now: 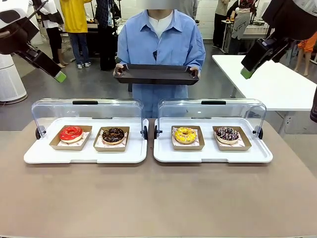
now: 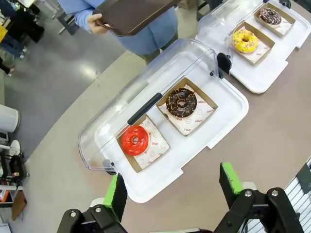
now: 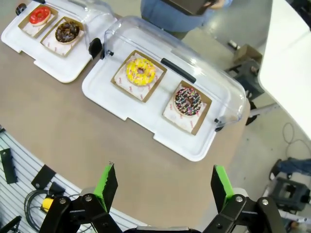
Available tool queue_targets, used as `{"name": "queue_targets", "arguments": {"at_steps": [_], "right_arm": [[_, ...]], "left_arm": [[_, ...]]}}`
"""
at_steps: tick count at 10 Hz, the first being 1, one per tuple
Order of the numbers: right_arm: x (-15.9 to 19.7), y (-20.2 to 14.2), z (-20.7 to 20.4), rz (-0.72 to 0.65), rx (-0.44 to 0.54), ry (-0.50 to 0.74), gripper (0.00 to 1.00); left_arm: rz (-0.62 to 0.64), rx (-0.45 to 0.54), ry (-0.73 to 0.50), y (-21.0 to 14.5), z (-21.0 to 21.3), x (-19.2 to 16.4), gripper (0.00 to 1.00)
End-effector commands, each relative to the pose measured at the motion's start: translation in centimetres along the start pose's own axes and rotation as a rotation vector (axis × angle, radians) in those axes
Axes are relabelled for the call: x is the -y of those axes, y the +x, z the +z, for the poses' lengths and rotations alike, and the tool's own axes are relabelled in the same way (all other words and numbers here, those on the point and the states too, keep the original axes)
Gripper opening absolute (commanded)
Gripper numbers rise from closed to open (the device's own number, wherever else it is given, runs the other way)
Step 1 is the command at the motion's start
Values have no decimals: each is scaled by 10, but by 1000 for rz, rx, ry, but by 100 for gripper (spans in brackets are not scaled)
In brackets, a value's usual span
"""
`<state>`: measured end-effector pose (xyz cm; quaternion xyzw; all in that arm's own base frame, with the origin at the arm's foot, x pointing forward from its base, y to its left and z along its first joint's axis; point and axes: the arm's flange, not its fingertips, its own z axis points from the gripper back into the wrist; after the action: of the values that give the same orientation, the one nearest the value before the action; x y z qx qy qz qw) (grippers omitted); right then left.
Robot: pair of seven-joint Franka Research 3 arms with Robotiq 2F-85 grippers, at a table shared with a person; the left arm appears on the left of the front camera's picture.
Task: Provide the desired donut to the person.
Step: Pick up and lift the Paper togo box containing the Donut pointed at by the person.
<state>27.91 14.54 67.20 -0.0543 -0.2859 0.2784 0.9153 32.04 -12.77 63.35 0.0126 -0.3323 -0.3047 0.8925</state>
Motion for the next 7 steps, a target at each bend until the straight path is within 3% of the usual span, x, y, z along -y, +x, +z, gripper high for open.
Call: {"name": "queue_targets", "arguments": {"at_steps": [1, 5, 6, 7], "right_arm": [[-3, -3, -1, 10, 4, 7, 100], [-2, 0, 1, 5, 2, 3, 100], [27, -9, -3, 18, 21, 170, 100], [54, -21, -9, 66, 80, 289, 100]], "left_arm": [[4, 1, -16, -3, -2, 0, 100], [0, -4, -2, -1, -2, 0, 100], [-40, 19, -220, -5, -4, -27, 100], [-73, 126, -367, -8, -8, -48, 100]]}}
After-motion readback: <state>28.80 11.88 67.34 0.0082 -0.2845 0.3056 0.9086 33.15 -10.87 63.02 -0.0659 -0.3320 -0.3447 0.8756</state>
